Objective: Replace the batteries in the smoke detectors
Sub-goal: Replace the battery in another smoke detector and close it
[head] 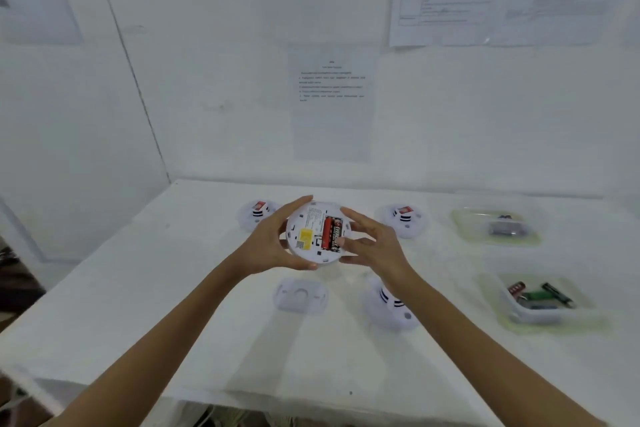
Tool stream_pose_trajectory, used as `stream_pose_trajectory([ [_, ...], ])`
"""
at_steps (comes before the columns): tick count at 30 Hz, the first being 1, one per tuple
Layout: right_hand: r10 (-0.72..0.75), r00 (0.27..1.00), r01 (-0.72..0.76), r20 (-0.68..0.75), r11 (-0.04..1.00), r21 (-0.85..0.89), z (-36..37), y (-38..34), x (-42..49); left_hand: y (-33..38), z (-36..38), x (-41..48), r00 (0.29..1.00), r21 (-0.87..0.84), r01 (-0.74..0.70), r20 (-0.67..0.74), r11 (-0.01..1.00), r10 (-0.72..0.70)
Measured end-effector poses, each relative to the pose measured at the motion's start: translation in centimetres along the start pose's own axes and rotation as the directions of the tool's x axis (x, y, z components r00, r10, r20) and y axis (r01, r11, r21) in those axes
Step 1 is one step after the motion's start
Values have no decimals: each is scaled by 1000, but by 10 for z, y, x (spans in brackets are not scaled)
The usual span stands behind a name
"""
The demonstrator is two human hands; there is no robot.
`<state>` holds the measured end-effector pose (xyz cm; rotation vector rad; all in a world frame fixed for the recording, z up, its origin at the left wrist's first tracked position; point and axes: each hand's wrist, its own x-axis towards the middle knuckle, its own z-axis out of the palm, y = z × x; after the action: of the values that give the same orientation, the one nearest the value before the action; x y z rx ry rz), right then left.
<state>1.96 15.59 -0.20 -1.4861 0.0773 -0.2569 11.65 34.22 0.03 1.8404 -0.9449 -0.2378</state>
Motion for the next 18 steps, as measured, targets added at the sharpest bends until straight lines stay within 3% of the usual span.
stream_pose_trajectory([
  [5, -31, 987, 25, -160, 999, -39, -54, -9, -13, 18, 49, 45, 992, -36, -111, 59, 993, 113],
  [8, -138, 960, 87, -244, 974, -209, -89, -13, -24, 32, 79, 70, 976, -29, -196, 90, 980, 198],
  [12, -373, 903, 143, -211, 727, -671, -138, -22, -43, 46, 122, 99, 956, -48, -250, 147, 967, 255],
  [18, -258, 965, 50, -53, 375, -926, -194, -32, -57, 58, 181, 123, 918, -28, -330, 224, 944, 328],
])
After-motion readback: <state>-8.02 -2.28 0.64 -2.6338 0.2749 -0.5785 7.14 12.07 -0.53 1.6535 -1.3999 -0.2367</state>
